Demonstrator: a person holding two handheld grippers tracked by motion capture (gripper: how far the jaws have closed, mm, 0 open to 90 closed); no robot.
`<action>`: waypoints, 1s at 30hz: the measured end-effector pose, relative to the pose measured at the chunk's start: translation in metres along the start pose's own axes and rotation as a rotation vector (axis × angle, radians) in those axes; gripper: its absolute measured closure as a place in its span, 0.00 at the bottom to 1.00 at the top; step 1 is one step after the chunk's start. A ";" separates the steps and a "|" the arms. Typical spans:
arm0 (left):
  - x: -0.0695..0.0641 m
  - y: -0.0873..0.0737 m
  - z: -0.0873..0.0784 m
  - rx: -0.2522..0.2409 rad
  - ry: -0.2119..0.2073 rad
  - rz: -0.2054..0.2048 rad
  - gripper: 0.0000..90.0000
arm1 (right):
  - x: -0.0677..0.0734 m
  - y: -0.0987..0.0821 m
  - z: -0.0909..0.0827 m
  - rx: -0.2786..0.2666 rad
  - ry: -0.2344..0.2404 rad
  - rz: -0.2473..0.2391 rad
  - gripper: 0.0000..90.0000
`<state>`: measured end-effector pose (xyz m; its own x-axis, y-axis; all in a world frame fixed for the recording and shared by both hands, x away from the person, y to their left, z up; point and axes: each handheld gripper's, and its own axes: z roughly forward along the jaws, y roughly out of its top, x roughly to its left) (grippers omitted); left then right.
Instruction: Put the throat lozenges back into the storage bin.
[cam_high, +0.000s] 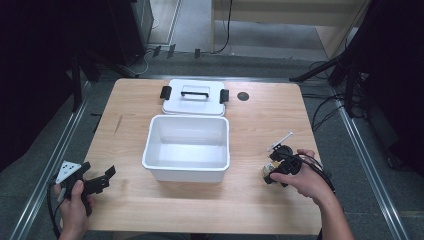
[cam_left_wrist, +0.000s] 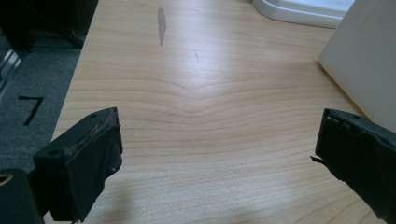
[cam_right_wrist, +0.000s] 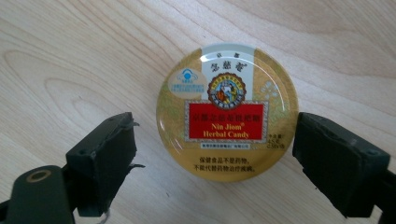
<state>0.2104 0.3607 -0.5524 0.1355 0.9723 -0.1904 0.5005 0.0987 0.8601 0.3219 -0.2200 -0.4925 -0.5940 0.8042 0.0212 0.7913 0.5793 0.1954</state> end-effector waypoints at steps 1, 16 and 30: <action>0.000 0.000 0.000 0.000 0.000 0.000 0.01 | 0.000 0.000 0.000 0.000 0.000 0.000 0.15; 0.000 0.000 0.000 0.000 -0.001 -0.001 0.01 | 0.005 0.012 0.016 0.044 -0.060 0.039 0.16; 0.000 0.000 0.000 0.001 0.000 0.000 0.01 | 0.002 0.012 0.015 0.042 -0.063 0.064 0.23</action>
<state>0.2107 0.3608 -0.5525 0.1354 0.9724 -0.1898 0.5012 0.0980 0.8598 0.3323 -0.2089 -0.5050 -0.5324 0.8460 -0.0294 0.8337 0.5301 0.1545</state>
